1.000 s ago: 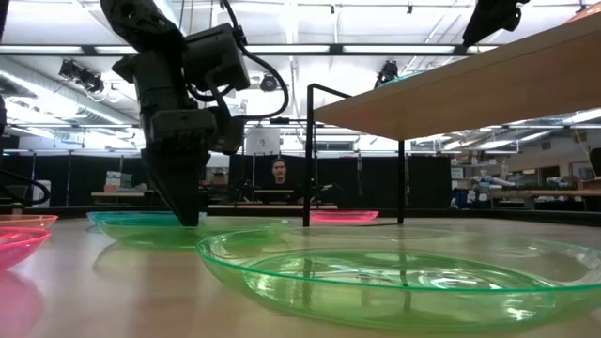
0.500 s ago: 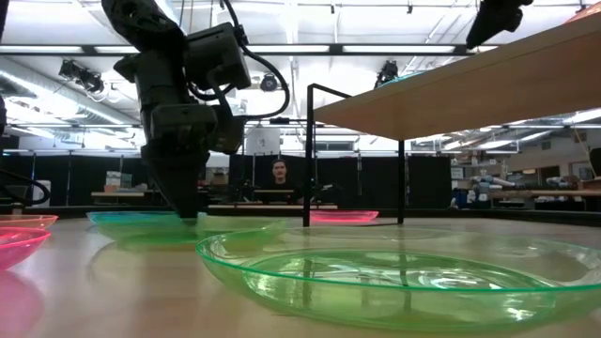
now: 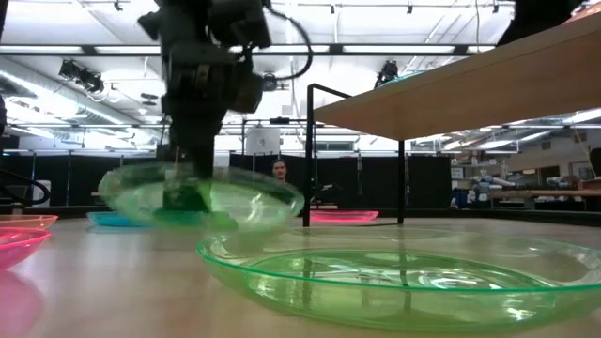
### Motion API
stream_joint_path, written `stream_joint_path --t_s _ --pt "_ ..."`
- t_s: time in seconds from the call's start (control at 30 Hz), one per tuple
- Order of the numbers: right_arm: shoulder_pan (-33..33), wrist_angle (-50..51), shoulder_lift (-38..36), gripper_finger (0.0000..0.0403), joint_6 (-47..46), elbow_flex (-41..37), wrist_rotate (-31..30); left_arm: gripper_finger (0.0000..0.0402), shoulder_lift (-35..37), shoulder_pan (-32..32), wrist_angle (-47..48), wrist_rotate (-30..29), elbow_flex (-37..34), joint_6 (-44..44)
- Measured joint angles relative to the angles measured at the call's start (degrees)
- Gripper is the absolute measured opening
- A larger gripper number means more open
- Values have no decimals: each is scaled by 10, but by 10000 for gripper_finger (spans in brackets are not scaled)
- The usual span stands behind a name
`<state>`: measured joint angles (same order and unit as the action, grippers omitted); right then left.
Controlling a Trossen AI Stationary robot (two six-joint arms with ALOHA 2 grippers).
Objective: Place and stack plates onto a shelf
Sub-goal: Stack the top green plate on top of the blue plate on the shelf
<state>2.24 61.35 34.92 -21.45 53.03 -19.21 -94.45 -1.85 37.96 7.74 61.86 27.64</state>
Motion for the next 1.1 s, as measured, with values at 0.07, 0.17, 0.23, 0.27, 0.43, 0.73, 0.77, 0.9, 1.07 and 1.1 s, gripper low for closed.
stream_joint_path --t_s 0.07,0.17,0.23,0.27,0.43,0.73,0.77,0.9,1.07,1.1 --pt "0 -8 -19 103 0 -15 9 6 0 0 34 0 26 -3" --pt "0 -20 -38 103 0 -36 17 6 0 0 82 0 66 -8" --pt "0 -30 -48 103 0 -49 20 6 0 0 112 0 94 -17" --pt "0 -32 -52 104 0 -55 24 6 0 0 128 0 109 -19" --pt "0 -32 -58 104 0 -79 27 5 0 0 179 4 176 -33" --pt "0 -52 -57 104 0 -115 27 6 1 2 189 36 298 -34" --pt "0 -53 -57 103 0 -117 27 6 1 4 189 36 311 -34" --pt "0 -61 -57 103 0 -118 27 7 1 16 171 35 353 -34" --pt "0 -68 -57 103 1 -118 27 8 1 39 116 35 374 -28" --pt "0 -68 -57 103 2 -118 27 8 1 45 105 35 373 -28"
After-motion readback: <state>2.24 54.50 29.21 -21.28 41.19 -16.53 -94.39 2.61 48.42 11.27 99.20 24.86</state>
